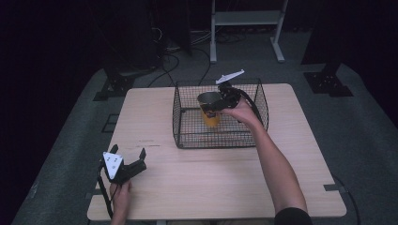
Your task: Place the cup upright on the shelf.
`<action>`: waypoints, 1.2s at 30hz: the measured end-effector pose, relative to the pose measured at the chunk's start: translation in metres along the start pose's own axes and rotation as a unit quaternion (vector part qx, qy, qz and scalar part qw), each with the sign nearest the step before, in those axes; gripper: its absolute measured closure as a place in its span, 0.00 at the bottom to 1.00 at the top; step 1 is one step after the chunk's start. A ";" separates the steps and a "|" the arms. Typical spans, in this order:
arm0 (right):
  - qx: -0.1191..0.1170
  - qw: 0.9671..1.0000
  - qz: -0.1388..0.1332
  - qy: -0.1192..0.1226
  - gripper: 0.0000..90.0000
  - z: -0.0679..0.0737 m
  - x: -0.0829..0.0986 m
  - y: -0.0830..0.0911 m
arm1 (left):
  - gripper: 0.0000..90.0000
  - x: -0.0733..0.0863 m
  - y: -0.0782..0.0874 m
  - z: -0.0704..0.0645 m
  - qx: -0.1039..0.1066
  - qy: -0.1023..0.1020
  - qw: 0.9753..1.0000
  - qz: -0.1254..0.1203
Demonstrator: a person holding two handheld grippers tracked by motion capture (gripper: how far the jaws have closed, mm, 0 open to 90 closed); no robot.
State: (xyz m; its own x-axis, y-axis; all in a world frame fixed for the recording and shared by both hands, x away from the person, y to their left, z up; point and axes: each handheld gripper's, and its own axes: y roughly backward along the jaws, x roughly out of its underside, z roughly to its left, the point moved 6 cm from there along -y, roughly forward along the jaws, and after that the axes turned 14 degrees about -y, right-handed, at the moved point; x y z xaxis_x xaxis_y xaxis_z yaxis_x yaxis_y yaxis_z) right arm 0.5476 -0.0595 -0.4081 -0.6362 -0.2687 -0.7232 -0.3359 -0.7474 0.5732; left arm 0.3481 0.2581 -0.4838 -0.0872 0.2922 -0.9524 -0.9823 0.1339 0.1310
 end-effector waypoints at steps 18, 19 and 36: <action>0.020 0.999 0.037 0.009 0.10 -0.010 0.009 -0.030 | 0.00 0.000 0.000 0.000 0.001 0.001 1.000 -0.001; 0.020 0.999 0.039 0.009 0.10 -0.010 0.010 -0.031 | 0.00 0.000 0.000 0.000 0.002 0.001 1.000 -0.001; 0.035 0.998 0.044 0.031 0.10 -0.007 0.012 -0.033 | 0.00 0.000 0.000 0.000 0.001 -0.001 1.000 0.000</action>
State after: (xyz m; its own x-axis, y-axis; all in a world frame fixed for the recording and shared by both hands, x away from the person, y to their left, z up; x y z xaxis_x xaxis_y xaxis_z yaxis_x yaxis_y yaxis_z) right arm 0.5562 -0.0425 -0.4386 -0.6214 -0.3697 -0.6907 -0.3301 -0.6760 0.6588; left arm 0.3478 0.2580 -0.4839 -0.0862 0.2933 -0.9521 -0.9820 0.1360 0.1309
